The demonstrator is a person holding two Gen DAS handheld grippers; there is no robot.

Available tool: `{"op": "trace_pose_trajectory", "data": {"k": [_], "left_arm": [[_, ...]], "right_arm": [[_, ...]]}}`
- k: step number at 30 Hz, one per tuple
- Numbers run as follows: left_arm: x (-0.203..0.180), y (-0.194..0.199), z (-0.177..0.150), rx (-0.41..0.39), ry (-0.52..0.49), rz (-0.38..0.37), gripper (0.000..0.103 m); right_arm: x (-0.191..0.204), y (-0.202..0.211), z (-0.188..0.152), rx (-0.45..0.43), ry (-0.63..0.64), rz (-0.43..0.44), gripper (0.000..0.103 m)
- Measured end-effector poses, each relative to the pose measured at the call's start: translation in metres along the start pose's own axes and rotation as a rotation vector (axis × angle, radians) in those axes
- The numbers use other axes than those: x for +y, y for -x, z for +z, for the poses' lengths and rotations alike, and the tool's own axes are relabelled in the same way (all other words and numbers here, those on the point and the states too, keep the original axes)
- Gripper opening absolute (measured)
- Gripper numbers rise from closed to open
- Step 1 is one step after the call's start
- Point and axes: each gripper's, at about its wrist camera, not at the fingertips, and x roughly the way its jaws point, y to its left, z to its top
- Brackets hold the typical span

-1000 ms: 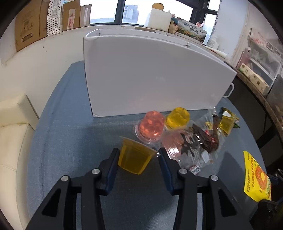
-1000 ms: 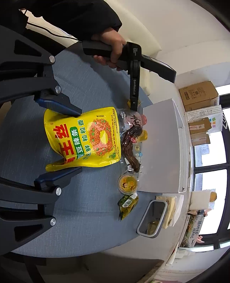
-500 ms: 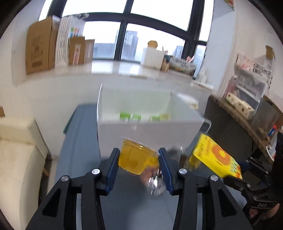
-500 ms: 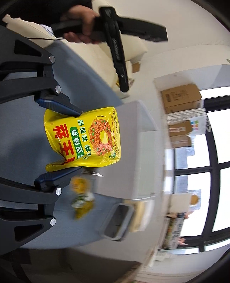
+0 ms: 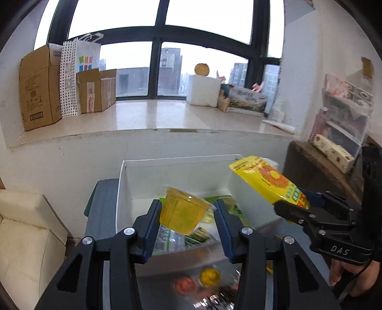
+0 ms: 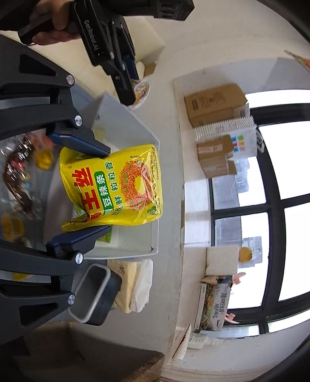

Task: Organize snacks
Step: 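Drop the yellow pouch into the white box with the right tool while the left drops its cup, then grasp the yellow-green snack pack from the pile with the right tool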

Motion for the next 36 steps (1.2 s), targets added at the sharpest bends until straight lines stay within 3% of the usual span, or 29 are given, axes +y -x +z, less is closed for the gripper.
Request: {"op": "trace_pose_trajectory", "data": {"k": [2,4,6,8,16,18,23,29,36], "left_arm": [[0.005,-0.018,0.003,0.032,0.003,0.014,0.050],[0.009,-0.033,0.003,0.068,0.005,0.049,0.062],[0.010,-0.037,0.001,0.073,0.005,0.057,0.103],[0.008,-0.035,-0.003,0.046,-0.007,0.065,0.103],[0.004,-0.033,-0.003,0.062,0.005,0.059,0.103],[0.000,-0.029,-0.004,0.066,-0.001,0.053,0.103],[-0.008,-0.008,-0.018,0.059,0.014,0.034,0.103],[-0.020,0.035,-0.071,0.051,0.026,-0.007,0.103],[-0.022,0.074,-0.143,0.082,0.101,-0.013,0.103]], "right_arm": [[-0.008,-0.014,0.005,0.017,-0.018,-0.008,0.062],[-0.014,-0.025,0.009,0.031,-0.017,-0.013,0.071],[-0.018,-0.031,0.009,0.038,-0.031,-0.034,0.092],[-0.020,-0.029,0.008,0.025,-0.031,-0.042,0.094],[-0.024,-0.020,0.005,0.010,-0.032,-0.027,0.095],[-0.023,-0.016,0.003,0.007,-0.025,-0.024,0.103],[-0.021,0.010,-0.010,-0.019,-0.032,0.006,0.103],[-0.027,0.054,-0.053,-0.039,-0.046,0.042,0.103],[-0.038,0.085,-0.127,0.021,-0.078,0.007,0.103]]}}
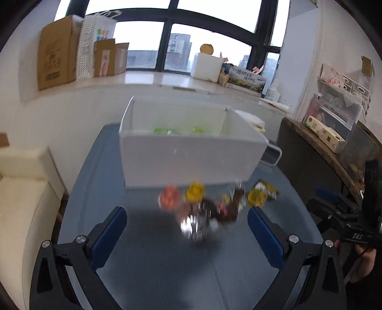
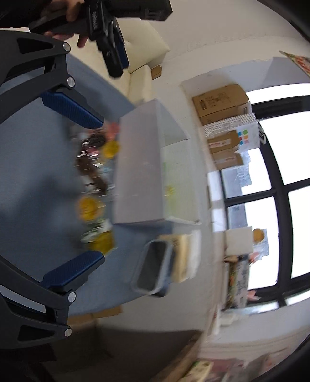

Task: Organize snacks
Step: 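Grasp the yellow-green snack pack from the pile with the right tool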

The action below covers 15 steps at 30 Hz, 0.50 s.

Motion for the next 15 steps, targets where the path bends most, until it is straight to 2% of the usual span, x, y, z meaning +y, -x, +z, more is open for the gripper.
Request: {"op": "trace_pose_trajectory", "data": {"k": [5,7,10,15], "left_arm": [[-0.003,0.008,-0.032,0.039,0.032,-0.021,0.103],[-0.006,0.009,-0.036,0.048,0.024,-0.023,0.103],[-0.009,0.012,-0.039,0.048,0.009,-0.021,0.103],[-0.012,0.012,-0.040,0.050,0.010,-0.028,0.103]], "right_arm": [[-0.016,-0.003,-0.042,0.068,-0.076,-0.021,0.103],[-0.021,-0.008,-0.047,0.089,-0.092,-0.033,0.103],[-0.033,-0.017,-0.041,0.088,-0.123,-0.054,0.103],[-0.070,-0.044,-0.011,0.086,-0.254,-0.093,0.103]]}}
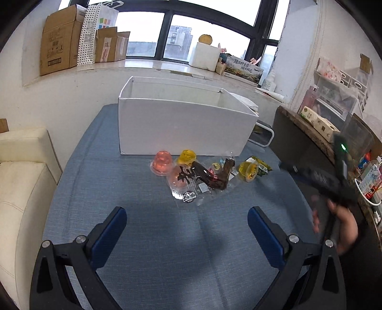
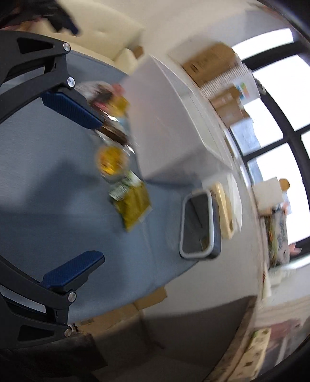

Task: Organize snacks
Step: 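Grasp the yellow-green snack pack from the pile with the right tool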

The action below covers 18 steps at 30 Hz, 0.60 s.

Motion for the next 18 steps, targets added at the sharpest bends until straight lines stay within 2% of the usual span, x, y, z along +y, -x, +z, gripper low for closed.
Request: {"op": "trace_pose_trajectory", "data": {"k": [7,10,11,12,13,14,16,18], "left_arm": [[-0.004,-0.007,-0.003,0.022,-0.013,-0.008,0.103],[-0.002,-0.009,-0.003,0.026,-0.013,0.000,0.103],[-0.001,-0.010,-0.003,0.028,-0.012,-0.001,0.103],[0.000,-0.011,-0.003,0.030,-0.009,0.002,0.103],[0.001,-0.012,-0.003,0.030,-0.006,0.005,0.103],[0.002,-0.013,-0.003,0.033,-0.002,0.004,0.103],[0.003,-0.016,-0.003,0.040,0.003,0.001,0.103],[0.003,-0.019,-0.004,0.043,0.006,-0.002,0.103]], "right_arm": [[-0.003,-0.049,0.038,0.024,-0.052,-0.073,0.103],[0.002,-0.073,0.040,0.093,-0.057,-0.099,0.101],[0.003,-0.078,0.038,0.111,-0.054,-0.116,0.099],[0.003,-0.082,0.036,0.128,-0.054,-0.134,0.089],[0.002,-0.085,0.034,0.141,-0.060,-0.143,0.086],[0.004,-0.084,0.033,0.127,-0.041,-0.170,0.074],[0.009,-0.082,0.030,0.129,-0.003,-0.174,0.070],[0.008,-0.077,0.028,0.130,-0.006,-0.139,0.061]]}}
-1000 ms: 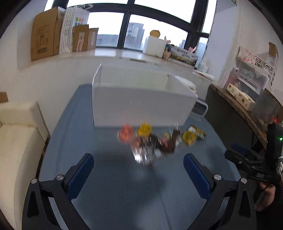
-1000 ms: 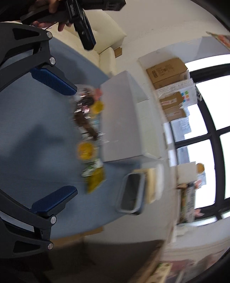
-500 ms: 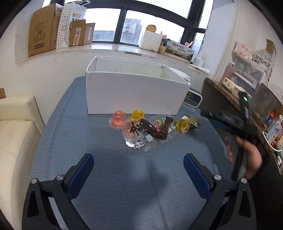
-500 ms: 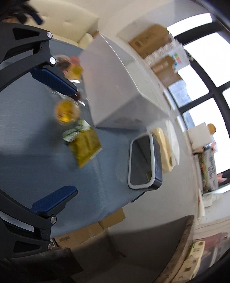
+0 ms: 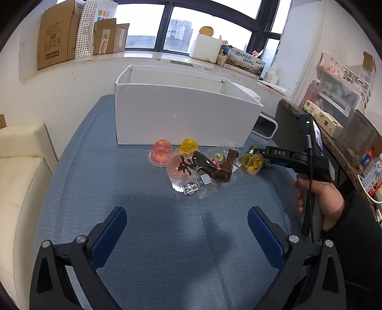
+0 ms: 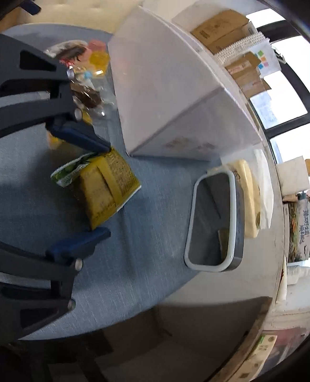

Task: Organize snacks
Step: 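Grasp the yellow-green snack pack from the pile with the right tool, then grasp the clear bag of brown dried snack with the left tool while the right holds its pack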

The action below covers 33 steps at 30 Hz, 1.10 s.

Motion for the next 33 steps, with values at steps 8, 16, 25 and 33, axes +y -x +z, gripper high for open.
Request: {"op": "trace_pose_trajectory", "data": {"k": [8,16,25,33], "left_arm": [[-0.007,-0.019,0.005,0.025,-0.033,0.000,0.103],[-0.017,-0.067,0.028,0.064,-0.204,0.035,0.103],[-0.048,-0.125,0.046,0.137,-0.482,0.037,0.103],[-0.045,-0.141,0.053,0.172,-0.522,-0.013,0.085]], "right_arm": [[0.000,0.046,-0.015,-0.092,0.050,0.048,0.049],[-0.011,0.108,-0.036,-0.182,0.035,0.107,0.049],[-0.018,0.127,-0.056,-0.203,0.015,0.130,0.049],[-0.021,0.125,-0.060,-0.190,0.003,0.141,0.049]]}}
